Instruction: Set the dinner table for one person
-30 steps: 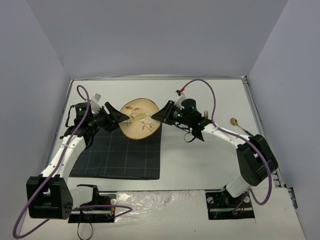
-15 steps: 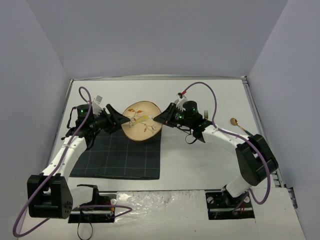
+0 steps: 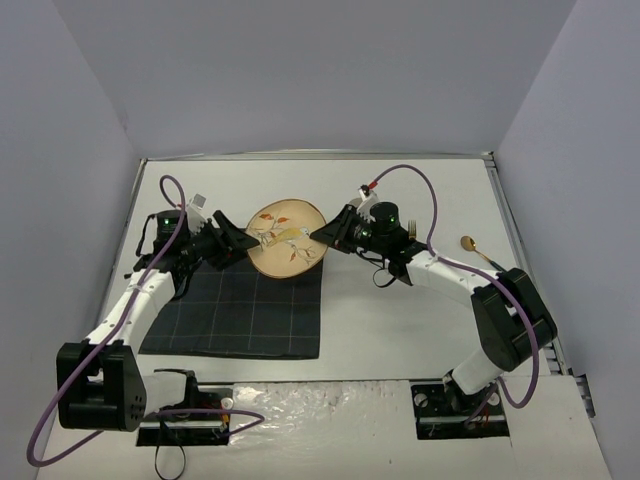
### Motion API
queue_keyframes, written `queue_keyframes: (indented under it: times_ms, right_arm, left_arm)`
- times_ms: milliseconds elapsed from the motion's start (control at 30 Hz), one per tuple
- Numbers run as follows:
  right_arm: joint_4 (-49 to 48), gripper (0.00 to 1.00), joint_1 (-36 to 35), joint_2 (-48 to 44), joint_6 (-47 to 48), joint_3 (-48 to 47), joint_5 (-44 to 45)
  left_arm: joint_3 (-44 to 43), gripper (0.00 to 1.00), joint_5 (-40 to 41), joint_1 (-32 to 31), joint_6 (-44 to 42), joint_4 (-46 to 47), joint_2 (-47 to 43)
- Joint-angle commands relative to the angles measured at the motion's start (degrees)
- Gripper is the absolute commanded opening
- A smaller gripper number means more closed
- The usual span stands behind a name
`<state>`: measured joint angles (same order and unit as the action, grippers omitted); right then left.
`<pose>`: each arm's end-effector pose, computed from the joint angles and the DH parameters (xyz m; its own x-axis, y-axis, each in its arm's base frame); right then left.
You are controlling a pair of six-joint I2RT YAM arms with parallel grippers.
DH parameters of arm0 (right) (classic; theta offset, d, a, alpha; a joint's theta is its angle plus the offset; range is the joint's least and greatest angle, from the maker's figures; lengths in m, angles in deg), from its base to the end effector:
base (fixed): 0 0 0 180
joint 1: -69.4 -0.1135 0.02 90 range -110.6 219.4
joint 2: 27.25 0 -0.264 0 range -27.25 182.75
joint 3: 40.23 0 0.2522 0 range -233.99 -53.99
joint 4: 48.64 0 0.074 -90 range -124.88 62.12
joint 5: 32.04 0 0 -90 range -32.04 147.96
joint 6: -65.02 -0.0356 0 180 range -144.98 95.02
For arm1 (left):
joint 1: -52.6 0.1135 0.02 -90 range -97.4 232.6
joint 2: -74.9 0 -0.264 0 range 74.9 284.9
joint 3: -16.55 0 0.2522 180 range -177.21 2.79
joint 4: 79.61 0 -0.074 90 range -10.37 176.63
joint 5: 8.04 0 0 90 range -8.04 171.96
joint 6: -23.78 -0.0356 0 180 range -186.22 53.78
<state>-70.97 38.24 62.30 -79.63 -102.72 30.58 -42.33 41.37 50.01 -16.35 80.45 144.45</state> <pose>0.2891 0.1940 0.2541 -0.7355 0.4017 -0.5457 -0.4352 0.3372 0.8348 0.2612 -0.0350 0.2627 -0.7818 -0.5458 -0.3014 -0.0063 0.4902 -0.8716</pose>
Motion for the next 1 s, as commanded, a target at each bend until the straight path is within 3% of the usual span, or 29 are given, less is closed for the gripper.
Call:
queue_keyframes:
  times_ms: [0,267,500,733,867,967]
  right_arm:
    - [-14.74,0.00,0.19,-4.00,-3.27,-1.96,-3.61]
    - [-16.96,0.00,0.13,-3.36,-4.41,-1.52,-4.20]
    - [-17.95,0.00,-0.03,-2.89,-4.96,-1.37,-4.36]
    - [-18.05,0.00,-0.22,-2.71,-5.03,-1.37,-4.35]
    - [-18.20,0.00,-0.36,-2.31,-5.12,-1.11,-4.32]
    - [-18.14,0.00,-0.60,-2.07,-5.06,-1.02,-4.38]
  left_arm:
    - [0.28,0.56,-1.32,-0.07,1.49,5.09,-0.15]
    - [1.54,0.54,-3.48,-0.43,5.34,12.31,-0.54]
    - [2.36,0.41,-3.85,-0.72,6.92,14.56,-1.44]
    - [2.93,0.37,-4.24,-1.01,8.40,16.64,-1.26]
    - [3.05,0.27,-4.29,-1.04,8.81,17.63,-1.64]
    - [3.14,0.13,-4.35,-1.01,8.55,18.05,-2.08]
